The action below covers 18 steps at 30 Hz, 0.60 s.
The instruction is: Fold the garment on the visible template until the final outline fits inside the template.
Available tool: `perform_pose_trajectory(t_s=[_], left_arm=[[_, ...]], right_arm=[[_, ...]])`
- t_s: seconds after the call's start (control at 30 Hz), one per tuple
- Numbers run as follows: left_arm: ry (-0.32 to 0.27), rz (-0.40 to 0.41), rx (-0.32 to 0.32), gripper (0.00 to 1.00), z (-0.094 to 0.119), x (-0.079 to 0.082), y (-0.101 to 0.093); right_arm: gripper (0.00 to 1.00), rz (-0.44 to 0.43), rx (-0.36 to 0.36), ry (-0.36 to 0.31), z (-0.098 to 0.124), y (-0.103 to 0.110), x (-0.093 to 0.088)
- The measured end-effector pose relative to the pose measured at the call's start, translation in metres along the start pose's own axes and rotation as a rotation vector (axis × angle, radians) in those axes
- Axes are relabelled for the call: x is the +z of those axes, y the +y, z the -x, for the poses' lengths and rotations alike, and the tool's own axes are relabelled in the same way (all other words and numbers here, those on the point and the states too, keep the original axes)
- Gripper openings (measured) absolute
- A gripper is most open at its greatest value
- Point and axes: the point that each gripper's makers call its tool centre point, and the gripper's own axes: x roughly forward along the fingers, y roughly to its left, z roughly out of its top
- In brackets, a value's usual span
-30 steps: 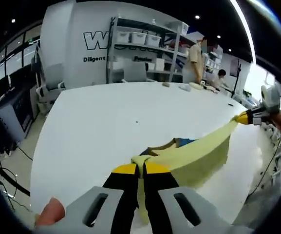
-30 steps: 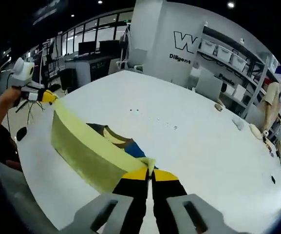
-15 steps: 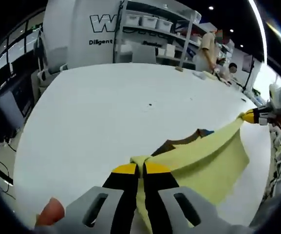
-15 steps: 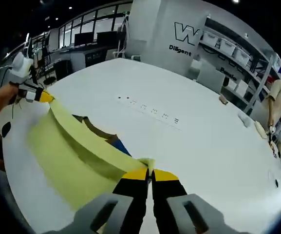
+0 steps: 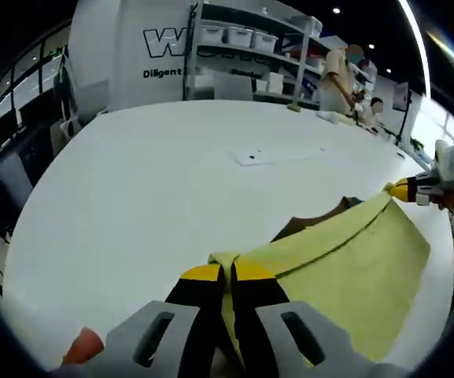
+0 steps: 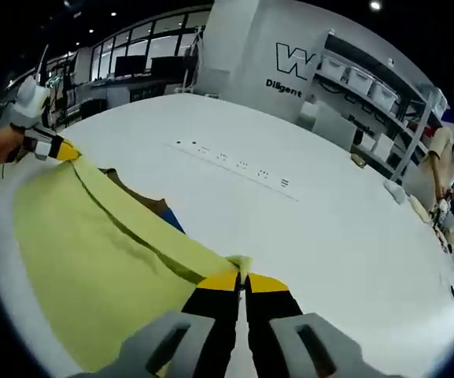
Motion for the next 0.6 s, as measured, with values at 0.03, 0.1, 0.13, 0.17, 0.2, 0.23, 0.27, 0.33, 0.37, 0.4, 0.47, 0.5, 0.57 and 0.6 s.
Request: perform_pose_trajectory(t_s=[0.03, 0.1, 0.13, 0.17, 0.2, 0.23, 0.27, 0.33, 0.37, 0.4, 0.47, 0.5, 0.57, 0.6], left_arm=[[-0.008, 0.004, 0.002, 0.0, -0.002, -0.002, 0.0], [-0.017, -0.001, 0.007, 0.0, -0.002, -0.006, 0.0], [-0.014, -0.005, 0.007, 0.0, -0.003, -0.009, 0.0], [-0.014, -0.006, 0.007, 0.0, -0.003, -0.01, 0.0], [-0.047, -0.015, 0.012, 0.0, -0.002, -0.007, 0.0], [-0.045, -0.011, 0.012, 0.0, -0.002, -0.008, 0.0], [-0.047, -0.016, 0.014, 0.0, -0.002, -0.008, 0.0], [-0.045, -0.039, 0.018, 0.0, -0.003, -0.007, 0.0], [-0.044, -0.041, 0.019, 0.0, -0.003, -0.007, 0.002], [-0.043, -0.044, 0.019, 0.0, -0.004, -0.007, 0.004], [-0.039, -0.035, 0.023, 0.01, -0.003, -0.006, 0.006], [-0.039, -0.033, 0.025, 0.01, -0.003, -0.006, 0.006], [-0.04, -0.028, 0.025, 0.02, -0.004, -0.006, 0.007], [-0.041, -0.022, 0.026, 0.03, -0.004, -0.005, 0.009]], right_arm=[[0.0, 0.002, -0.001, 0.006, -0.001, 0.001, -0.002], [0.0, 0.012, -0.001, 0.021, -0.004, 0.002, -0.007], [0.0, 0.019, -0.001, 0.032, -0.005, 0.003, -0.009], [0.0, 0.022, -0.002, 0.032, -0.006, 0.003, -0.009], [0.0, 0.036, -0.003, 0.036, -0.007, 0.004, -0.01], [0.0, 0.048, 0.003, 0.057, -0.009, 0.005, -0.013], [0.0, 0.055, 0.008, 0.074, -0.01, 0.006, -0.015], [0.0, 0.066, -0.001, 0.078, -0.009, 0.006, -0.012], [0.0, 0.071, -0.001, 0.088, -0.009, 0.006, -0.012], [0.0, 0.077, -0.001, 0.097, -0.009, 0.007, -0.012], [0.03, 0.094, -0.007, 0.096, -0.008, 0.006, -0.011], [0.05, 0.096, -0.011, 0.089, -0.008, 0.004, -0.011], [0.07, 0.081, -0.007, 0.086, -0.006, 0.002, -0.012], [0.11, 0.068, -0.007, 0.067, -0.004, 0.0, -0.009]])
